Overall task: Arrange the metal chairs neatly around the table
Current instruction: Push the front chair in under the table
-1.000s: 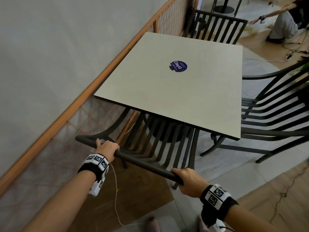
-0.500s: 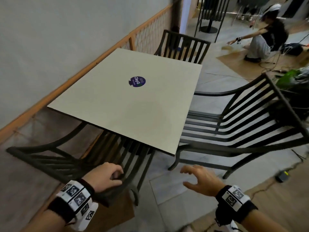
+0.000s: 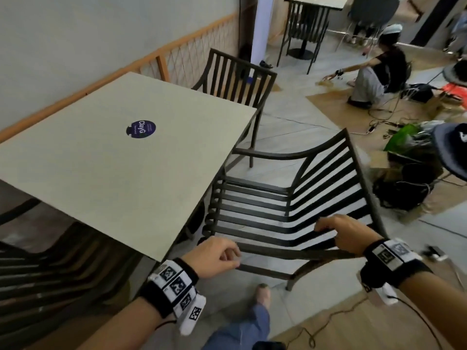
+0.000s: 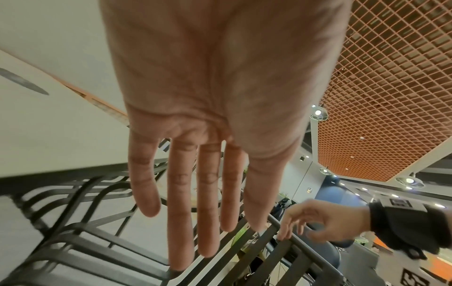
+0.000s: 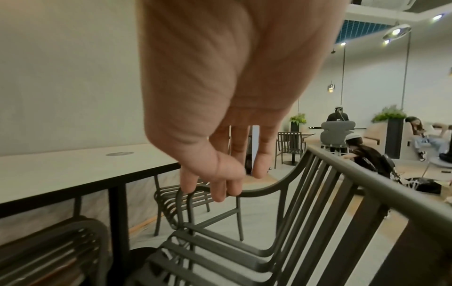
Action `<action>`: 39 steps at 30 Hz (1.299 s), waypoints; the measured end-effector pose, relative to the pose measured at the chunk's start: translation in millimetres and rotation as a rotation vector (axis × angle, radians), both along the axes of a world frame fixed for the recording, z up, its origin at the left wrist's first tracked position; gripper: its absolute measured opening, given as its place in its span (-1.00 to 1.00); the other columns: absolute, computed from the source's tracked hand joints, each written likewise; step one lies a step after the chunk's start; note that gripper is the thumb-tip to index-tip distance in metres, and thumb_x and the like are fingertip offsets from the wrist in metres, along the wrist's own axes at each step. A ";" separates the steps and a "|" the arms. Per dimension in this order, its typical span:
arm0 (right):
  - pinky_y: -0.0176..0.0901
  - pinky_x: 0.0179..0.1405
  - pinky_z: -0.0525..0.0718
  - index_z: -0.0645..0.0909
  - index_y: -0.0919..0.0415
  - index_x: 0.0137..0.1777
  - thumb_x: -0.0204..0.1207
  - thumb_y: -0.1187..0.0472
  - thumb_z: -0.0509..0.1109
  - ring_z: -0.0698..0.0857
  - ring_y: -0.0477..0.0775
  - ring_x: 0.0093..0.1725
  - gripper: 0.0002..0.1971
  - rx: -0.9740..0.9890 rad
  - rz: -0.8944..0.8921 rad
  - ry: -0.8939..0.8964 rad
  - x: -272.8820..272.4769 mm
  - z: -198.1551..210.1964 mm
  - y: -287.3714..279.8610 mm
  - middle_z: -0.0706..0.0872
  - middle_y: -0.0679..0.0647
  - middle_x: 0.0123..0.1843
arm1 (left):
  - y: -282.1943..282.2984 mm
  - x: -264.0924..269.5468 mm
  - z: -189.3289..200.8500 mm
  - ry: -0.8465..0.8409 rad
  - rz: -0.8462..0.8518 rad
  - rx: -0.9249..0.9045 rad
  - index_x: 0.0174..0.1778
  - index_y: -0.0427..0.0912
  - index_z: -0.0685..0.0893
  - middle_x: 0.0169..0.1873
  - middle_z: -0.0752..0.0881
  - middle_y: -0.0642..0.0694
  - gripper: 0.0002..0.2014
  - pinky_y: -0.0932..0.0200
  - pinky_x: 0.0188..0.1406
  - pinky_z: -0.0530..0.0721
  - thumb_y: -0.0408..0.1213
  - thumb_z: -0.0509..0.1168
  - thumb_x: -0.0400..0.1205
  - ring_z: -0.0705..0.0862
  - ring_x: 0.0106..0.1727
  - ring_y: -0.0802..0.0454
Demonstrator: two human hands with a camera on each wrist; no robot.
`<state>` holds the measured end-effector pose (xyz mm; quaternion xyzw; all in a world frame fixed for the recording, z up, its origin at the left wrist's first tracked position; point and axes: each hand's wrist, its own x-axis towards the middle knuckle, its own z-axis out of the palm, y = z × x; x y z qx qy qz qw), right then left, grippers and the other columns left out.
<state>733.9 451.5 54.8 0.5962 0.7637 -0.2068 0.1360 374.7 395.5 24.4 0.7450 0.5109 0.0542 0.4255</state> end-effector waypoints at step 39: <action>-0.09 0.34 0.52 0.62 -0.26 0.22 0.47 0.17 0.38 0.66 -0.08 0.27 -0.63 0.232 1.056 -0.385 218.0 -57.4 416.0 0.74 -0.23 0.19 | 116.1 470.9 -17.4 0.373 0.464 -0.457 0.46 -0.10 0.39 0.24 0.65 -0.27 -0.36 -0.13 0.09 0.62 -0.08 0.44 0.49 0.65 0.23 -0.28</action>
